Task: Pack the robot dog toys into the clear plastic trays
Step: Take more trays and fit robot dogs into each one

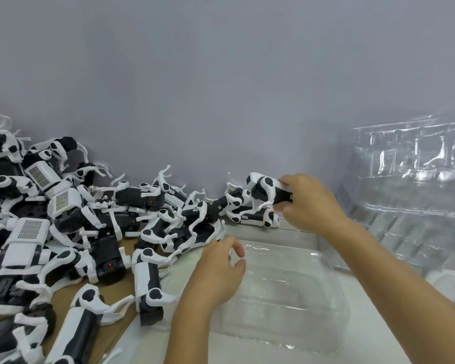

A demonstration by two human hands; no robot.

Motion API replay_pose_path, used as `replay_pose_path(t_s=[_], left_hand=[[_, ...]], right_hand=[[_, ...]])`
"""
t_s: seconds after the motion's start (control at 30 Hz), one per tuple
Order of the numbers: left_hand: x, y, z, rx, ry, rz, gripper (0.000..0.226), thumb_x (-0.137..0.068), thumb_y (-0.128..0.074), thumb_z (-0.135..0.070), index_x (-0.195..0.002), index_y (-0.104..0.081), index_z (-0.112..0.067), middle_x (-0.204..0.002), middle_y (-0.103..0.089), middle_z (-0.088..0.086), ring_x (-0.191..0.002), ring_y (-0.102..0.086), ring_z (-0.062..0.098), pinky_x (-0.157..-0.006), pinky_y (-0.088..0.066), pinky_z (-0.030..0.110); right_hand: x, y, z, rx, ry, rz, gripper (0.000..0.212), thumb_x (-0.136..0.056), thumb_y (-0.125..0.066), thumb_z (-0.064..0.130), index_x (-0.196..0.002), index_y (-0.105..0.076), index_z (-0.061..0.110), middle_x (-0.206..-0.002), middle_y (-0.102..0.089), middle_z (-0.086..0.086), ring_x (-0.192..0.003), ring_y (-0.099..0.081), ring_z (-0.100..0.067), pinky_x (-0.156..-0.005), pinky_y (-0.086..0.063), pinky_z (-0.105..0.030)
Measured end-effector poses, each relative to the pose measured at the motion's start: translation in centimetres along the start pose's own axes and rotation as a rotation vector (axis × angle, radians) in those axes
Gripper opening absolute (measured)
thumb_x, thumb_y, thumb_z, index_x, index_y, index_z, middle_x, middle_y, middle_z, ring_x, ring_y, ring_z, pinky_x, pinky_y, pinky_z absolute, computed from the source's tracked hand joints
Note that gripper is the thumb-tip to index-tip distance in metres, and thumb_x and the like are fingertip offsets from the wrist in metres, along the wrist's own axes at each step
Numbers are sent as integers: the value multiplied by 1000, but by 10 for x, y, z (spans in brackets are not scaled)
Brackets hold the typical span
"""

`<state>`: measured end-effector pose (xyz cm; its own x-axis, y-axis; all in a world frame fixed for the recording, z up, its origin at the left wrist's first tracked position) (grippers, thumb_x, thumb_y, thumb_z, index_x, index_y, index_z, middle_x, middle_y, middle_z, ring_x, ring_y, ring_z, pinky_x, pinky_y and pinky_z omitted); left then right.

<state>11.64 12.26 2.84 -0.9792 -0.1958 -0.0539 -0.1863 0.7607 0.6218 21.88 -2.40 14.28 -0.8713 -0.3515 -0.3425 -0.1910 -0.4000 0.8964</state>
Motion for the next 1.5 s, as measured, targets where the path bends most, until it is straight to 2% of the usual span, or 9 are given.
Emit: replay_pose_path(t_s=[0.27, 0.4, 0.53, 0.73, 0.9, 1.1, 1.23, 1.37, 1.5], left_hand=[[2, -16, 1, 30, 55, 123, 48, -95, -55, -31, -138, -33, -38, -96, -45, -8, -77, -50, 3, -60, -36, 17], [3, -21, 2, 3, 65, 159, 43, -97, -49, -34, -138, -38, -41, -107, -45, -5, -78, -50, 3, -63, -38, 19], [2, -22, 4, 15, 73, 153, 38, -97, -48, -33, -133, -41, -42, -104, -45, -6, -76, -51, 5, -61, -38, 19], [0, -29, 4, 32, 71, 175, 35, -100, -45, -35, -133, -41, -48, -107, -44, -9, -87, -50, 1, -67, -39, 19], [1, -30, 6, 41, 79, 186, 36, -101, -44, -36, -134, -40, -49, -109, -45, -11, -84, -53, 2, -65, -38, 15], [0, -27, 3, 157, 118, 146, 30, -100, -43, -43, -130, -47, -43, -124, -44, -11, -102, -49, -2, -73, -37, 14], [-1, -30, 2, 270, 169, 41, 29, -93, -54, -55, -114, -52, -35, -118, -53, -7, -114, -52, 13, -82, -42, 26], [-1, -33, 9, 396, 252, 2, 24, -91, -61, -50, -109, -52, -35, -114, -56, -4, -100, -55, 7, -70, -41, 22], [-2, -34, 14, 351, 262, -47, 18, -94, -62, -35, -109, -50, -34, -112, -51, -5, -90, -54, 5, -65, -38, 19]], right_hand=[[93, 20, -34, -536, -90, -176, 41, -79, -79, 13, -97, -62, 47, -85, -67, 26, -78, -63, 2, -66, -43, -20], [98, 6, -31, -553, -68, -74, 41, -81, -78, 14, -91, -66, 52, -85, -69, 21, -77, -64, -5, -70, -49, -28], [101, -7, -27, -490, -13, 103, 57, -79, -81, 14, -95, -62, 65, -97, -63, 32, -92, -58, 6, -74, -40, -14], [107, -40, -26, -314, -54, 262, 49, -77, -82, 19, -114, -60, 44, -101, -49, 21, -100, -45, 4, -81, -36, -15], [108, -49, -25, -276, -68, 240, 40, -73, -81, 22, -100, -57, 39, -98, -50, 17, -97, -44, -1, -84, -36, -23], [108, -54, -27, -262, -50, 179, 39, -72, -79, 19, -95, -56, 41, -97, -48, 20, -95, -37, 5, -74, -33, -9], [108, -55, -26, -260, -17, 151, 40, -76, -78, 24, -111, -64, 37, -98, -47, 22, -97, -37, 4, -76, -33, -8], [107, -56, -25, -286, -9, 134, 41, -79, -76, 23, -117, -65, 34, -99, -46, 22, -99, -39, 2, -75, -34, -10], [109, -58, -17, -194, 11, 127, 23, -78, -66, 15, -96, -67, 28, -88, -40, 18, -97, -37, -6, -72, -34, -17]])
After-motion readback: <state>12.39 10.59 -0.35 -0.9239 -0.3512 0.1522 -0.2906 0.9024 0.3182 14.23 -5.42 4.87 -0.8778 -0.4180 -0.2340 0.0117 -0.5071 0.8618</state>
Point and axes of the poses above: each hand's wrist, its own x-axis away from the middle knuckle, its own y-axis out of the back of the hand, z = x × y, the point moved 10 cm from there along -x, towards the middle knuckle
